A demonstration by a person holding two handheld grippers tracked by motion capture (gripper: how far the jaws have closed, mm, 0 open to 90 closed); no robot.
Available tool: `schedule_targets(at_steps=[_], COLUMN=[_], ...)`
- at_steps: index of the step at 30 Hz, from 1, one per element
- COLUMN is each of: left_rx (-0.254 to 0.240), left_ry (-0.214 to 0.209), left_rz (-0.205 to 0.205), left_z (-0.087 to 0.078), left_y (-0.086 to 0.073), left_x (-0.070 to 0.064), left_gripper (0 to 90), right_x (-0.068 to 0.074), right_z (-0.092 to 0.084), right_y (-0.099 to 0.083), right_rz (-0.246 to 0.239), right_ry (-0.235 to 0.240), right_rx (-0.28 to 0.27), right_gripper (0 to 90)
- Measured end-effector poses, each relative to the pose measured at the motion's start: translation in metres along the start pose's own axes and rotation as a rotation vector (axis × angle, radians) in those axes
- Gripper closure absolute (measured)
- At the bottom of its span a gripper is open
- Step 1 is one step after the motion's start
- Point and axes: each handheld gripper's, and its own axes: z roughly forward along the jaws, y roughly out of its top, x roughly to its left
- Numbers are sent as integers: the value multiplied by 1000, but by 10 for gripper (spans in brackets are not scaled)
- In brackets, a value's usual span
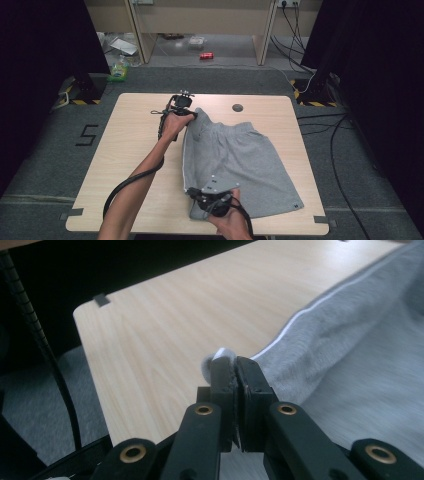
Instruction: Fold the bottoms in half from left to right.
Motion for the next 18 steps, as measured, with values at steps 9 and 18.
schedule_targets(at_steps=[9, 18], left_rx=[-19, -9], left_ry=[-25, -51], left_rz=[30, 65], left_z=[-6, 17], left_y=[29, 42], left_x=[-44, -95], left_gripper=[795, 793], right_x=[-23, -41], right_z=[-60, -106], right_y=[-17, -46], right_rz=[76, 146], right_ry=[-83, -163], right_rx=[-86, -112], right_gripper=[872, 872])
